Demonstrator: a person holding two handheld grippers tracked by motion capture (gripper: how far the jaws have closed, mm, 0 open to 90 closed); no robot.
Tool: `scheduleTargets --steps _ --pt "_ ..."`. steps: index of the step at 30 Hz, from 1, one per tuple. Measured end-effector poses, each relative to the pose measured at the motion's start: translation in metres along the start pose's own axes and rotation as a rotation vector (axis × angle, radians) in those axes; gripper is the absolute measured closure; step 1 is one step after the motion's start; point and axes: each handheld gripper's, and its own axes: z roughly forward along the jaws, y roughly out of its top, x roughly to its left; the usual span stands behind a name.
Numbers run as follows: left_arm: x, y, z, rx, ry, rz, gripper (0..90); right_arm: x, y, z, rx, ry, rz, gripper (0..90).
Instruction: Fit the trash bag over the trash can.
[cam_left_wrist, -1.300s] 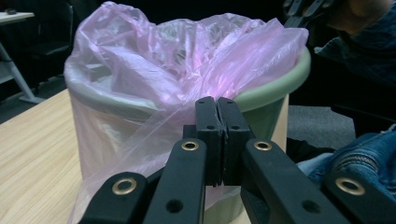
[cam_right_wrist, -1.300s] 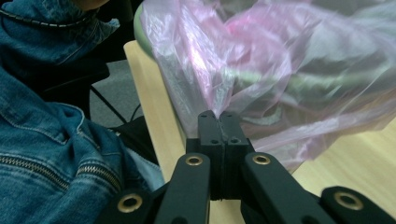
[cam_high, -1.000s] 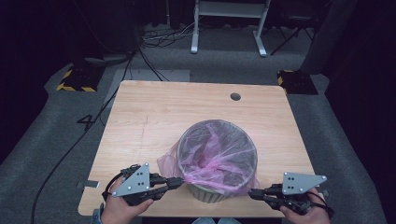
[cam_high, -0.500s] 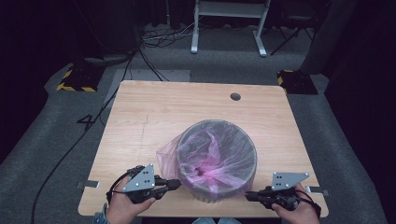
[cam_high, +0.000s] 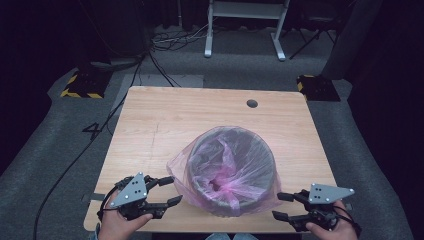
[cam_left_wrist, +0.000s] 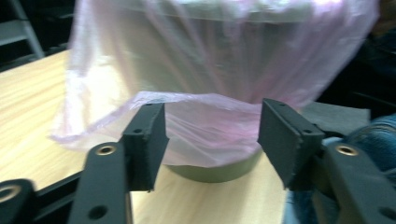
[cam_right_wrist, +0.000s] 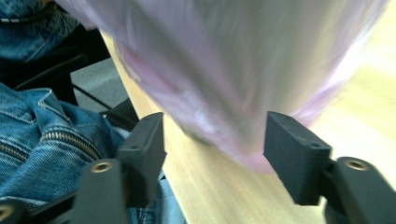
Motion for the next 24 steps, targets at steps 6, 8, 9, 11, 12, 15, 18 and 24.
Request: scheduleTargets --steps 6,8,9,11,12,15,18,24 --pt "0.012 0.004 0.008 0.039 0.018 -0.003 29.2 -0.003 0.010 -0.017 -0.074 -0.079 -0.002 28.7" --pt "0.016 0.007 0.013 0.049 0.008 -0.003 25.0 -0.009 0.013 -0.014 -0.080 -0.109 -0.005 24.3" --pt "0.018 0.007 0.016 0.058 0.001 -0.005 23.2 -0.011 0.014 -0.011 -0.078 -0.118 -0.008 22.8" --pt "0.020 0.007 0.024 0.073 -0.014 -0.004 13.6 -0.014 0.016 -0.002 -0.065 -0.106 -0.014 20.6" --pt "0.020 0.006 0.029 0.072 -0.026 -0.001 15.8 -0.015 0.016 0.005 -0.049 -0.092 -0.026 19.1" --pt "0.022 0.003 0.038 0.081 -0.053 -0.011 16.1 -0.016 0.016 0.021 -0.026 -0.071 -0.037 24.0" --pt "0.026 0.004 0.042 0.086 -0.060 -0.010 15.8 -0.022 0.018 0.024 -0.029 -0.031 -0.044 62.7" --pt "0.022 0.012 0.038 0.062 -0.075 0.024 16.0 -0.031 0.026 0.015 -0.054 -0.046 -0.055 90.0"
